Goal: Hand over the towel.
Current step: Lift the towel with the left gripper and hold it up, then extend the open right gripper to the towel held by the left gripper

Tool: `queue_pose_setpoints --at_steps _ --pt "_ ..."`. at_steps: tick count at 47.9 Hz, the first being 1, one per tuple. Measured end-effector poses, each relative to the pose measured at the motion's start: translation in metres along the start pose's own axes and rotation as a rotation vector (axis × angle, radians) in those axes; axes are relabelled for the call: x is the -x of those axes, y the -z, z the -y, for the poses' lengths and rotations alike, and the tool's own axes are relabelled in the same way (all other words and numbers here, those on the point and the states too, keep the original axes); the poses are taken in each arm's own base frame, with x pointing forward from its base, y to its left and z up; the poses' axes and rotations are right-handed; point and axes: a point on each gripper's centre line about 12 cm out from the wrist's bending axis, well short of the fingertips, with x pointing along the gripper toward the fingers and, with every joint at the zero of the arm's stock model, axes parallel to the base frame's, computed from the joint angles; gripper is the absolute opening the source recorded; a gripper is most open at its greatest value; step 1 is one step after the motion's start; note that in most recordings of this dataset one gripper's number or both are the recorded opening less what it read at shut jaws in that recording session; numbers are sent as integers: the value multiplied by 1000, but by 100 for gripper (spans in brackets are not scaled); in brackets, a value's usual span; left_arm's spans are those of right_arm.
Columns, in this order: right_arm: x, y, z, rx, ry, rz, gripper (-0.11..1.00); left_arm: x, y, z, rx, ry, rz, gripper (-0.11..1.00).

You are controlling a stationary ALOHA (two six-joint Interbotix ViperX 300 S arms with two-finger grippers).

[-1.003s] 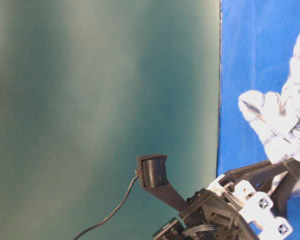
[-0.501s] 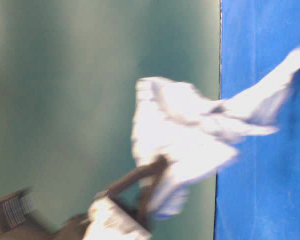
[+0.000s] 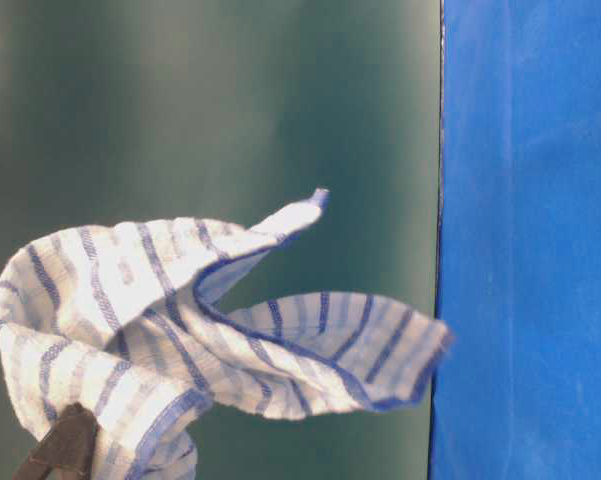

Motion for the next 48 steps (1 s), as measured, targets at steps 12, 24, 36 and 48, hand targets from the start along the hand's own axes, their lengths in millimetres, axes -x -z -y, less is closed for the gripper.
queue_pose_setpoints --at_steps 12,24,36,48 --pt "-9 5 0 -67 3 11 3 -1 0 0 -2 1 3 8" --pt "-47 12 1 -89 5 28 69 -1 -1 0 -2 0 15 8" --pt "-116 22 10 -93 35 -19 73 -1 -1 1 -1 3 19 8" --pt "-180 28 15 -96 46 -52 73 -1 -2 4 -1 12 21 8"
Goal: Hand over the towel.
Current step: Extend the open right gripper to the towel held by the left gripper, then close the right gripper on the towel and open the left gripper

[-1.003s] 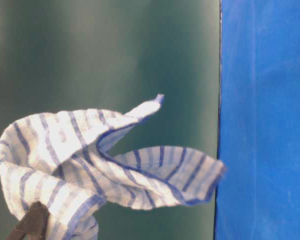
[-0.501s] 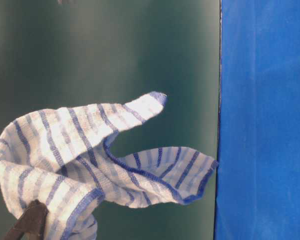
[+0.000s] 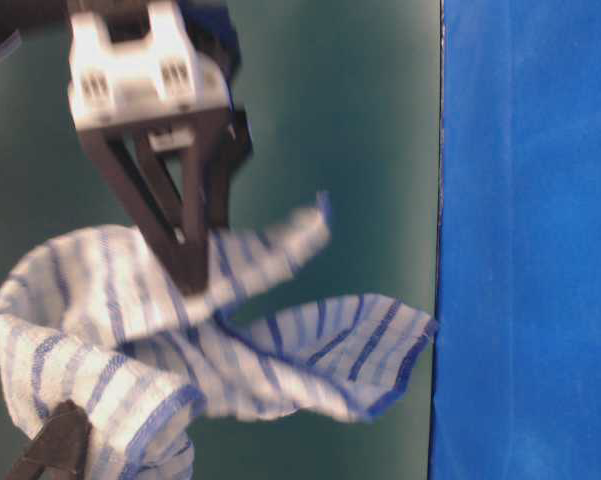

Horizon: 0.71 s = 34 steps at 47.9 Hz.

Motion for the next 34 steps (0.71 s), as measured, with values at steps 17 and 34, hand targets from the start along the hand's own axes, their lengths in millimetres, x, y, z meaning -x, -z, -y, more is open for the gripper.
queue_pose_setpoints --at_steps 17,34 --pt "-31 -3 -1 0 1 -9 73 0 0 1 0 5 -1 8" --pt "-34 -4 -1 -4 3 -7 7 0 -1 5 -2 18 1 8"
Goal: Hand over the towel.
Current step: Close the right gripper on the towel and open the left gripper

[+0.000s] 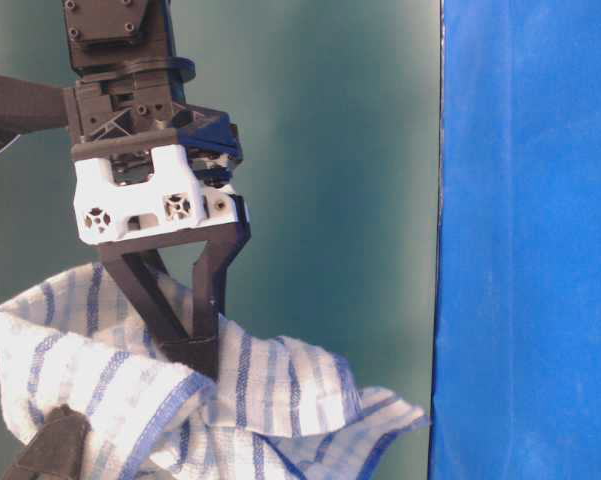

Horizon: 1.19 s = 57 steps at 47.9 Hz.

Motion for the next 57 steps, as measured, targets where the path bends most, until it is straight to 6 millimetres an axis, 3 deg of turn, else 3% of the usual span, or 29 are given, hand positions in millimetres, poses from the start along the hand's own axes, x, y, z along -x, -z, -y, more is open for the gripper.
queue_pose_setpoints --at_steps 19,29,34,50,57 --pt "0 0 -1 1 -2 0 6 0 1 0 1 0 -3 11" --pt "6 3 0 1 -1 -9 6 1 2 0 0 0 -3 74" --pt "16 2 0 1 -1 -9 6 8 1 0 2 -1 8 92" --pt "90 -9 -2 0 -9 24 6 57 -15 -1 4 -7 127 93" --pt "114 -10 -3 0 -11 22 6 68 -15 -1 1 -9 150 93"
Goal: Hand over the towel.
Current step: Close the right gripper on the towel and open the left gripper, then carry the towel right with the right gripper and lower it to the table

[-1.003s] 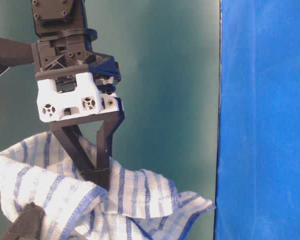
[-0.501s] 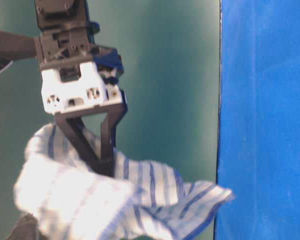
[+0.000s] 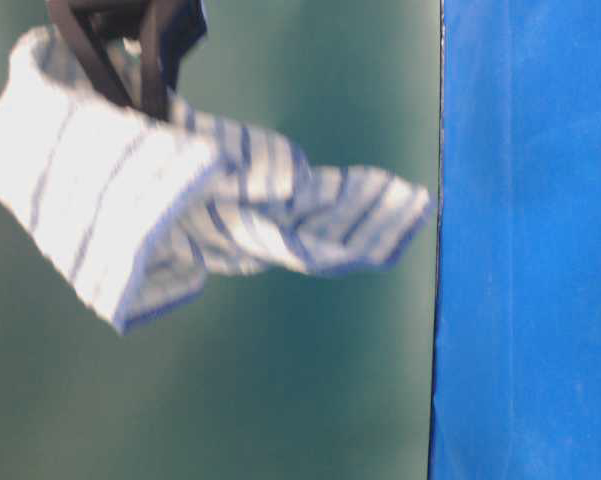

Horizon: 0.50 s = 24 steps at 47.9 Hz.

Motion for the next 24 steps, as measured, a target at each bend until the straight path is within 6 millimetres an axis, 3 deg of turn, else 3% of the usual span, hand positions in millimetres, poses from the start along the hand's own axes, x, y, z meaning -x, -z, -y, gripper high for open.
queue_pose_setpoints --at_steps 14,24 --pt "5 3 0 -1 4 -40 6 1 2 -1 1 -5 -3 93" --pt "-6 17 23 -9 87 -210 6 1 2 -1 1 -5 -3 93"
